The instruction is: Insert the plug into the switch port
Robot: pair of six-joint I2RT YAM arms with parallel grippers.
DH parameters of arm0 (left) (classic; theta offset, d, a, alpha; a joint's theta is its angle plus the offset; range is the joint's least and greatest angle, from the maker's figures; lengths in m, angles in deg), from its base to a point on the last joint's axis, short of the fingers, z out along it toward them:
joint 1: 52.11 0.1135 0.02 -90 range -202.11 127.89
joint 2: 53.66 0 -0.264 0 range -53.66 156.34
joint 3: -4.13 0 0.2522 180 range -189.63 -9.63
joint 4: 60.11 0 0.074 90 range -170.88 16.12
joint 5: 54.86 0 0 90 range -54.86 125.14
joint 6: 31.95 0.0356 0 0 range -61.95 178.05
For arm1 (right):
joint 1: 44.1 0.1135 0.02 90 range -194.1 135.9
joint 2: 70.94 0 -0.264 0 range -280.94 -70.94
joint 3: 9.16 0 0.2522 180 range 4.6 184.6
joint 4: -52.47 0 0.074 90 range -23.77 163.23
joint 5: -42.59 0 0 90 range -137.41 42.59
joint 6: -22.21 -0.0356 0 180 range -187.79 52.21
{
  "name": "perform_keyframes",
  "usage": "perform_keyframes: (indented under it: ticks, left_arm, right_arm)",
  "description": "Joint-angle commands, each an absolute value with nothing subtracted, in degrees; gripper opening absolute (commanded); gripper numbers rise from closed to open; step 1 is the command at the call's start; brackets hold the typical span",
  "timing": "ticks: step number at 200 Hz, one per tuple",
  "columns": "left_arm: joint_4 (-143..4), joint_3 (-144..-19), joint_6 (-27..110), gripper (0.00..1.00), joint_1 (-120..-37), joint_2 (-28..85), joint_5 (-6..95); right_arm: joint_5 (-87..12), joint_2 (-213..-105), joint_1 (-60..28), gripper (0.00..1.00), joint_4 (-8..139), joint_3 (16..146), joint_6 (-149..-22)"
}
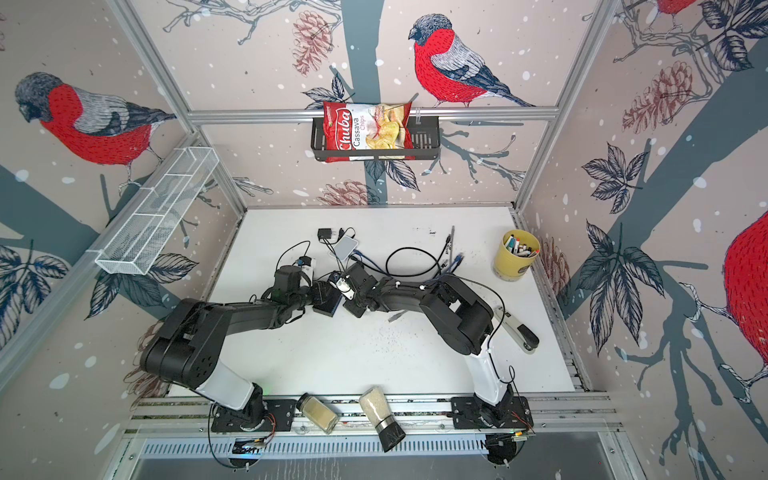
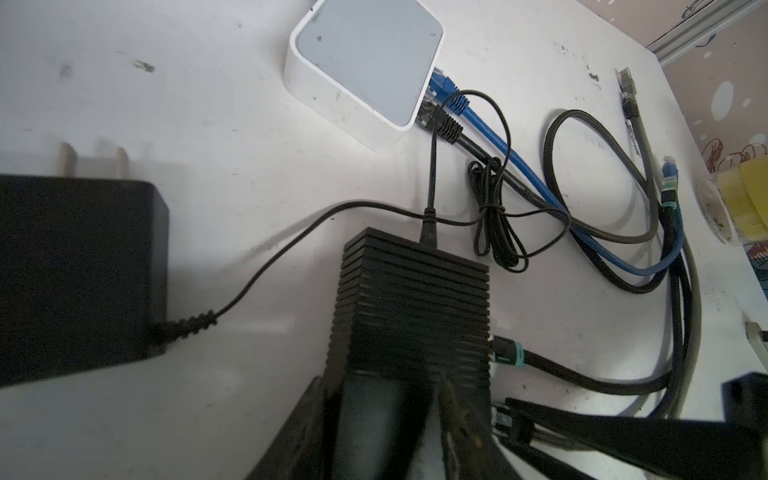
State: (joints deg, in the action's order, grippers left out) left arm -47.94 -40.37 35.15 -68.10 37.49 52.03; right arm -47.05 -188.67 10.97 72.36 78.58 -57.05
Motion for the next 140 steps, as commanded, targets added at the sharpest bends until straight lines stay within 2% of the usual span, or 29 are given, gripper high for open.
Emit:
perform_keyframes:
  ticks: [1,140]
  left_arm:
    - [-45.3,-39.8,35.4,0.43,-68.3,37.7,58.0]
    - [-44.6,-38.3,40.3,0.46,-68.3,34.9,58.4]
  right_arm:
    - [-45.0,-190.0,11.5,0.03,74.6,79.9,-55.3]
    - [-45.3,-191.5,12.4,0.03,81.6,83.4,-50.1]
